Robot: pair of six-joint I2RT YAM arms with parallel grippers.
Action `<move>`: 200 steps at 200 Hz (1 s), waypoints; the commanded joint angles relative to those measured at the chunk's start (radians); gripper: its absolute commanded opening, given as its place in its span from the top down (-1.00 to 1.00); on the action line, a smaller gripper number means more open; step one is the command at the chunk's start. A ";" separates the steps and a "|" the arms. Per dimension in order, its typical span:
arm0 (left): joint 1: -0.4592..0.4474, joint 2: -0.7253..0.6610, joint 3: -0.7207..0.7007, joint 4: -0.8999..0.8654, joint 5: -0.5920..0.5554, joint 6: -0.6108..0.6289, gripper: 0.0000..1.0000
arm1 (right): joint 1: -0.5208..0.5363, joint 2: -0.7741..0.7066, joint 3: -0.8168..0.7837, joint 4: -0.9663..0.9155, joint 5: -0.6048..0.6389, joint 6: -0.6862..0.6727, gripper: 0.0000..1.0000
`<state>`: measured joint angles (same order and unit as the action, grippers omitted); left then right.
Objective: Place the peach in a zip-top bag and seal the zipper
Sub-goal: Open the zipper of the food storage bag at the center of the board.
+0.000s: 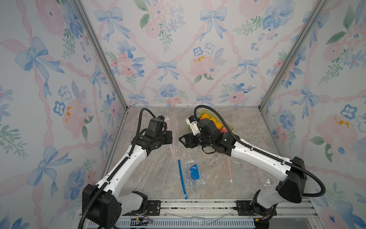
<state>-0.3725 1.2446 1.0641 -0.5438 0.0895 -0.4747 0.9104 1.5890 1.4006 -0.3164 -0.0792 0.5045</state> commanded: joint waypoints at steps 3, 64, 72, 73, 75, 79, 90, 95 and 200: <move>-0.002 0.035 0.007 -0.009 0.038 0.016 1.00 | -0.010 0.056 -0.015 0.082 -0.020 0.102 -0.30; -0.046 0.097 0.007 0.066 0.080 -0.017 1.00 | 0.010 0.119 0.001 0.082 0.055 0.098 -0.47; -0.050 0.101 0.009 0.070 0.082 -0.019 1.00 | 0.012 0.125 0.004 0.070 0.069 0.098 -0.47; -0.050 0.102 0.010 0.070 0.082 -0.021 1.00 | 0.013 0.126 0.004 0.068 0.071 0.098 -0.47; -0.051 0.103 0.010 0.071 0.082 -0.022 1.00 | 0.015 0.128 0.004 0.067 0.076 0.100 -0.47; -0.051 0.105 0.011 0.071 0.082 -0.023 1.00 | 0.017 0.131 0.003 0.062 0.083 0.101 -0.47; -0.052 0.107 0.013 0.072 0.081 -0.027 1.00 | 0.019 0.140 0.000 0.056 0.100 0.106 -0.45; -0.053 0.107 0.014 0.074 0.080 -0.031 1.00 | 0.020 0.142 -0.001 0.053 0.107 0.110 -0.44; -0.065 0.082 -0.013 0.080 0.083 -0.050 1.00 | 0.045 0.204 0.041 -0.077 0.316 0.159 -0.38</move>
<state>-0.4324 1.3457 1.0641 -0.4698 0.1577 -0.5095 0.9485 1.7874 1.4117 -0.3408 0.1608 0.6357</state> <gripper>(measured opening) 0.047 0.694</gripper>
